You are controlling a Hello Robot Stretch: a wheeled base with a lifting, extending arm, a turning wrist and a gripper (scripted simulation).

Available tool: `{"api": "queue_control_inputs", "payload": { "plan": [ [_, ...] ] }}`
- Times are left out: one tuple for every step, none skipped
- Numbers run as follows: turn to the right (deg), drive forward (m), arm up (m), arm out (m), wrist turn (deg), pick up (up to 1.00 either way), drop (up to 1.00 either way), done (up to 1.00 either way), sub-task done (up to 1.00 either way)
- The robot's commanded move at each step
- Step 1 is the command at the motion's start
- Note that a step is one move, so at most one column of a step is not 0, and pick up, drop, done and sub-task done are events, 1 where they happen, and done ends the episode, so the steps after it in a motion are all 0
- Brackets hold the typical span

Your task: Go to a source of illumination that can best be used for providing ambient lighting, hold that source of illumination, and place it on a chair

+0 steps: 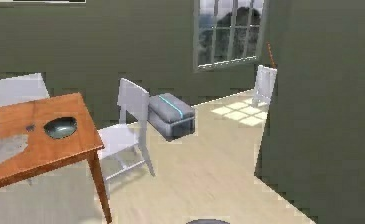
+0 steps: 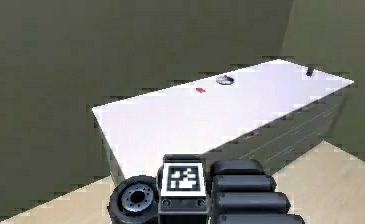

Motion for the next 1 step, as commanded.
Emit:
{"api": "queue_control_inputs", "payload": {
  "plan": [
    [0.0,0.10,0.00,0.00,0.0,0.00,0.00,0.00,0.00]
  ]
}}
